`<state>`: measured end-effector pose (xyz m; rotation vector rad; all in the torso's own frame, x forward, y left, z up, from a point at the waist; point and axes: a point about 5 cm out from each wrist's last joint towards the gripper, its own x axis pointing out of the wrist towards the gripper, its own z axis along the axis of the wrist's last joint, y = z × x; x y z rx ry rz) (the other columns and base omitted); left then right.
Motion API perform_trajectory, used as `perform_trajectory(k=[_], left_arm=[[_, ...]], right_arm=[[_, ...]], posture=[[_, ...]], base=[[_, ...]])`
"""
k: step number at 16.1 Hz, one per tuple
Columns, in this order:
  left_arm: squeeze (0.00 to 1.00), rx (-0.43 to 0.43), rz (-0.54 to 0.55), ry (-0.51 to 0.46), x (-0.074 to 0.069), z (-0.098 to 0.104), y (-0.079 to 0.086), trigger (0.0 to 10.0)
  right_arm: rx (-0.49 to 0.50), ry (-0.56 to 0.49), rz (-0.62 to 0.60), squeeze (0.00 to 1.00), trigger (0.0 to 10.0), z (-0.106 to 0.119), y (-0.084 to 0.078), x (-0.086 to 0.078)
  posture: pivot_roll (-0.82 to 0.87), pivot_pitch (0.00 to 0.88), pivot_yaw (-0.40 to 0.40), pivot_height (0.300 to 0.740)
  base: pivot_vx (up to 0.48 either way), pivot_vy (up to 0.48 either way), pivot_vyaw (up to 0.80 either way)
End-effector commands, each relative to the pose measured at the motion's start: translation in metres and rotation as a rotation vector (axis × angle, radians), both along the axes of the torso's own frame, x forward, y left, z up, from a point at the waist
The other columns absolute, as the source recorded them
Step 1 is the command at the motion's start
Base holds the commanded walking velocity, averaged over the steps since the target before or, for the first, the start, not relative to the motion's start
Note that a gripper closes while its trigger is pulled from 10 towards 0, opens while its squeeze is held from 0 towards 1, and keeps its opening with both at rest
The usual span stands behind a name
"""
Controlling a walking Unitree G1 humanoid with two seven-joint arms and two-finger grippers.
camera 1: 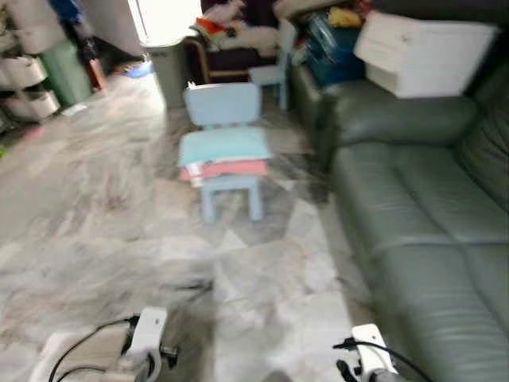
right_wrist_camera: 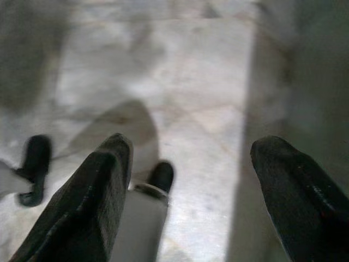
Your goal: Move the pillow to the sofa
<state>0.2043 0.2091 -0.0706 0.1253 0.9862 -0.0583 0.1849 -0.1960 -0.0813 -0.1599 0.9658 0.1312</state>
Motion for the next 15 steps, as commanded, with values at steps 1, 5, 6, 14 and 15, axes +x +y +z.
perform_trajectory(k=[1, 5, 6, 14, 15], left_arm=[[0.0, 0.034, -0.001, 0.004, -0.0012, 0.0012, 0.0094, 10.0], [0.0, 0.092, -0.008, 0.015, -0.0038, -0.0002, 0.0113, 10.0], [0.0, 0.087, -0.004, 0.018, -0.0046, -0.0007, 0.0111, 10.0], [0.0, 0.048, -0.003, 0.013, -0.0043, -0.0011, 0.0071, 10.0], [0.0, 0.046, -0.003, 0.013, -0.0044, -0.0012, 0.007, 10.0]], right_arm=[[0.022, -0.03, 0.032, 0.0, 10.0, 0.0036, 0.0106, 0.0094], [0.018, -0.032, 0.039, 0.0, 10.0, 0.004, 0.0098, 0.0097], [0.017, -0.032, 0.04, 0.0, 10.0, 0.0039, 0.0099, 0.0097], [0.013, -0.03, 0.059, 0.0, 10.0, 0.0037, 0.0101, 0.0092], [0.012, -0.03, 0.062, 0.0, 10.0, 0.0037, 0.0103, 0.0092]], posture=[[-0.03, 0.0, 0.062, 0.74], [-0.03, 0.0, 0.061, 0.74], [-0.03, 0.0, 0.061, 0.74], [-0.03, 0.0, 0.056, 0.74], [-0.03, 0.0, 0.056, 0.74]], base=[[0.251, 0.409, 0.0], [0.127, 0.203, 0.0], [0.0, 0.0, 0.0], [0.207, 0.0, 0.0], [0.446, 0.0, 0.0]])
